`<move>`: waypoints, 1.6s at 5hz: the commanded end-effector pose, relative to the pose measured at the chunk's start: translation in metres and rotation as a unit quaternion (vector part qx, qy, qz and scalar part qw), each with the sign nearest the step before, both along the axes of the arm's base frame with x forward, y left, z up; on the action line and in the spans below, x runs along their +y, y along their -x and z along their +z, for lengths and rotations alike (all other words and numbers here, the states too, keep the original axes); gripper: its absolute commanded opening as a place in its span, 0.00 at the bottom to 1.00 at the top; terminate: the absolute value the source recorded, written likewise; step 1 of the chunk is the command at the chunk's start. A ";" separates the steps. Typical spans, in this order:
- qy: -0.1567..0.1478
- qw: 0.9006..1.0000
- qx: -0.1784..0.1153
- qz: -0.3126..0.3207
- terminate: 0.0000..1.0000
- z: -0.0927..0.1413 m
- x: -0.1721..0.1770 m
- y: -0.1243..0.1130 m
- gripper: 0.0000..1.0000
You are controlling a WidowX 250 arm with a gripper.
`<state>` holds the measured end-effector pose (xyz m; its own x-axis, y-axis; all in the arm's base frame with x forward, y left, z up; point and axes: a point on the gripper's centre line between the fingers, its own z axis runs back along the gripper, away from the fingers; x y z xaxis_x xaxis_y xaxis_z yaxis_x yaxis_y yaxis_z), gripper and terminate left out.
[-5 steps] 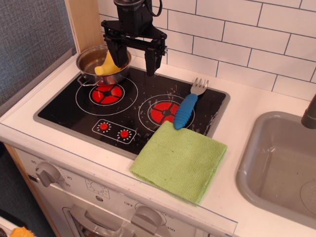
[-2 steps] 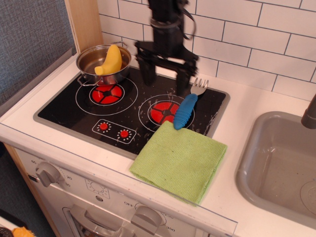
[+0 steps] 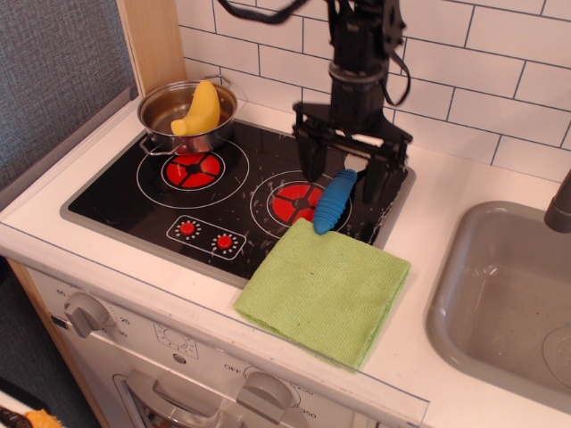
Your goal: Place the blue fork between the burners
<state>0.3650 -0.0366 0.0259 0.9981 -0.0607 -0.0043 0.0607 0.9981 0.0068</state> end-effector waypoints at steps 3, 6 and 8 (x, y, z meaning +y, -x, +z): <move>-0.003 1.000 -0.019 0.017 0.00 0.017 0.005 -0.013 0.00; -0.009 0.998 -0.043 0.054 0.00 0.049 0.108 -0.011 0.00; 0.011 0.998 -0.022 0.051 0.00 0.027 0.130 0.004 0.00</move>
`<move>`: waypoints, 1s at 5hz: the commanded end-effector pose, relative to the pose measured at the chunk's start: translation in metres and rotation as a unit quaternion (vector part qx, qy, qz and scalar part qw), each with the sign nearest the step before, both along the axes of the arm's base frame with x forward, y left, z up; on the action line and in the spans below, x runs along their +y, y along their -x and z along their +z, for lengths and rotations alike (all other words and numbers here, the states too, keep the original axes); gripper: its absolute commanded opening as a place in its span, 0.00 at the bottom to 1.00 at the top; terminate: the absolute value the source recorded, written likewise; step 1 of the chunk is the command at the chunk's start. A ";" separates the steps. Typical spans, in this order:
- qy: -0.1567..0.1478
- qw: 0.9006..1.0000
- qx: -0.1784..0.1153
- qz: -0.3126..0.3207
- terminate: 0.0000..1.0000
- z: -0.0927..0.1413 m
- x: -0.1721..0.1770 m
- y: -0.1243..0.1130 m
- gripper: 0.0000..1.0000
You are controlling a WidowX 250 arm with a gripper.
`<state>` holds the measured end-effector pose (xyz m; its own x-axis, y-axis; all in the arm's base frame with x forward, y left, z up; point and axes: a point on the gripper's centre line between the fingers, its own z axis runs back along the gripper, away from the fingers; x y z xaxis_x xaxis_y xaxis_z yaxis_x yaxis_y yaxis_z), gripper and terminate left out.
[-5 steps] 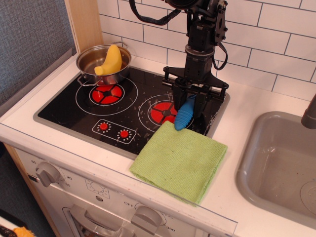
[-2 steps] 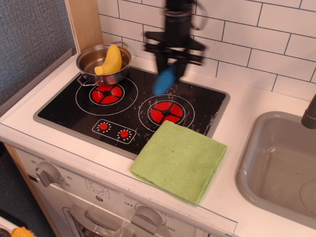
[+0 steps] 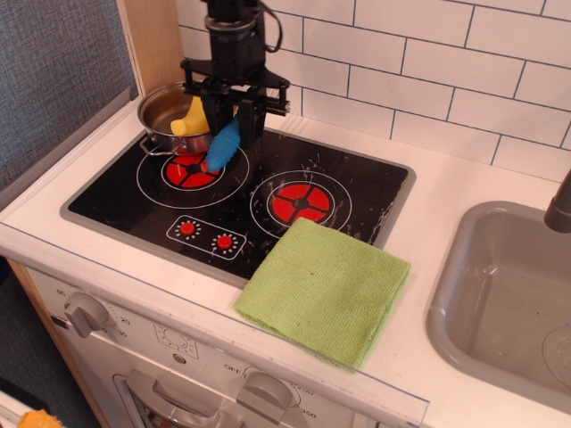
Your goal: Place the blue fork between the burners
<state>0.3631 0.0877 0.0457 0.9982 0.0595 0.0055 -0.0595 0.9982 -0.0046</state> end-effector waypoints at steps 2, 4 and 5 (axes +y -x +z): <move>0.006 0.999 -0.020 -0.035 0.00 0.005 -0.010 0.000 1.00; -0.003 0.997 -0.050 -0.051 0.00 0.022 -0.012 0.002 1.00; -0.006 0.997 -0.059 -0.054 0.00 0.028 -0.015 0.004 1.00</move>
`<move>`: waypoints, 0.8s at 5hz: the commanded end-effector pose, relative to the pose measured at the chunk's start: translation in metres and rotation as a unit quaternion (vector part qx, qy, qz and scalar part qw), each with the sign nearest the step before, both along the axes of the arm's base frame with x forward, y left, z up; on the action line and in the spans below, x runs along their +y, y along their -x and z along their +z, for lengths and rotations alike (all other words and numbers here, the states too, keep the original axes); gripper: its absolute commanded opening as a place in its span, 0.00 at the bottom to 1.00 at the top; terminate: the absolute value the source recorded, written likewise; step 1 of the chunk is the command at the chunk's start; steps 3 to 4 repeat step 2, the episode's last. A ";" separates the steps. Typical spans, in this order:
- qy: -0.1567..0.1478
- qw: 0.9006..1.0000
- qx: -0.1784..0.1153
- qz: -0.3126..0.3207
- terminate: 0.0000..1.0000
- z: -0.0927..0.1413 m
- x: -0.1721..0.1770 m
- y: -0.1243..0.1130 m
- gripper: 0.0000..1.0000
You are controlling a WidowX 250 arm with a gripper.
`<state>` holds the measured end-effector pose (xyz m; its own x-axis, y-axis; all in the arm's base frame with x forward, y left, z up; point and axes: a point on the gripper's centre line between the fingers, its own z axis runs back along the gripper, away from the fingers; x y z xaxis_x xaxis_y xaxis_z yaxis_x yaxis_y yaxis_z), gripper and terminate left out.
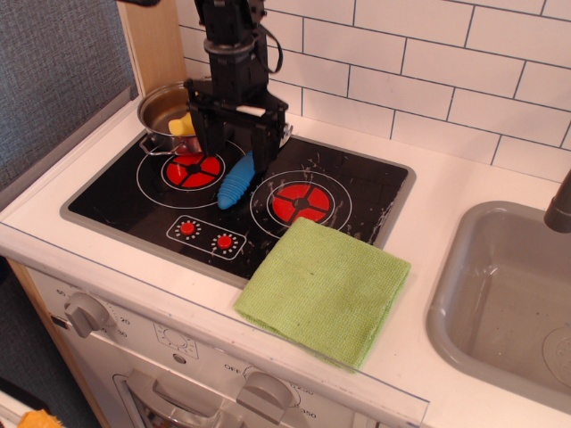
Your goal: Place the blue fork between the burners
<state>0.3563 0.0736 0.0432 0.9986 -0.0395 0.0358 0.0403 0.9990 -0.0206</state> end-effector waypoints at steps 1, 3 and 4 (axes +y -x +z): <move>-0.011 0.999 -0.045 -0.004 0.00 0.030 -0.001 -0.003 1.00; -0.011 0.999 -0.045 -0.004 1.00 0.030 -0.001 -0.003 1.00; -0.011 0.999 -0.045 -0.004 1.00 0.030 -0.001 -0.003 1.00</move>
